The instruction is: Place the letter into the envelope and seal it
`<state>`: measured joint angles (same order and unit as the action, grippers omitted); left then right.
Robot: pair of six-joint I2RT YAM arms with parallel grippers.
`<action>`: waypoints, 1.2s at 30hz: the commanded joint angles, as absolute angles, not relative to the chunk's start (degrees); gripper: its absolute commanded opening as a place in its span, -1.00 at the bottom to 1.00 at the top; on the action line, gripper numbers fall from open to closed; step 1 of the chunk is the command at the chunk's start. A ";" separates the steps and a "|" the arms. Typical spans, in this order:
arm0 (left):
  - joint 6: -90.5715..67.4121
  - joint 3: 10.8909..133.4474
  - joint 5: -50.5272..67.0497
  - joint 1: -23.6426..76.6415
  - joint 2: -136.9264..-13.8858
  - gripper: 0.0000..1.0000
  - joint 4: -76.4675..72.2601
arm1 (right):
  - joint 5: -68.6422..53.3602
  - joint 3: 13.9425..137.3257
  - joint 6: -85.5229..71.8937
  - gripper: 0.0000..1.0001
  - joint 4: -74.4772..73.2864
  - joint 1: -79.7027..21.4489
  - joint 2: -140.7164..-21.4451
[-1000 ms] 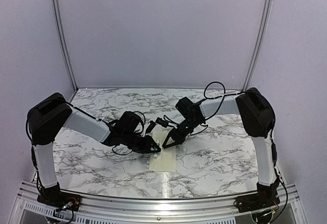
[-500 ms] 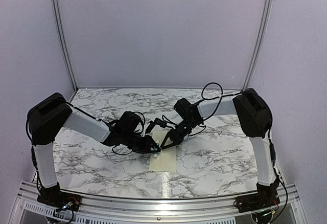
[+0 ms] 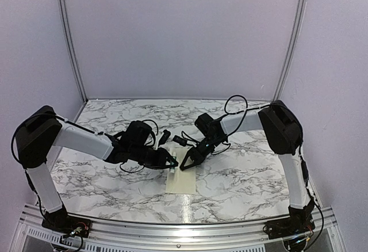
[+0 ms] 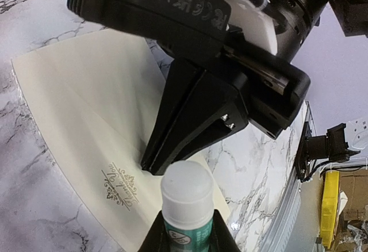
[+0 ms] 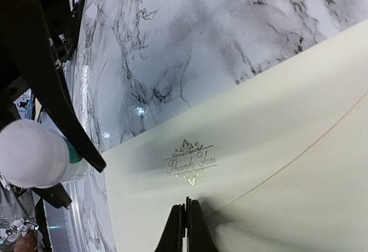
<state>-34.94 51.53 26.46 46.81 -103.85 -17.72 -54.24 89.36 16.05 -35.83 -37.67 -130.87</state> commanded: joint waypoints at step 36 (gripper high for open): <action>-42.31 46.66 27.47 48.15 -108.89 -1.00 -21.99 | -51.87 90.00 15.64 -1.00 -37.86 -41.47 -132.26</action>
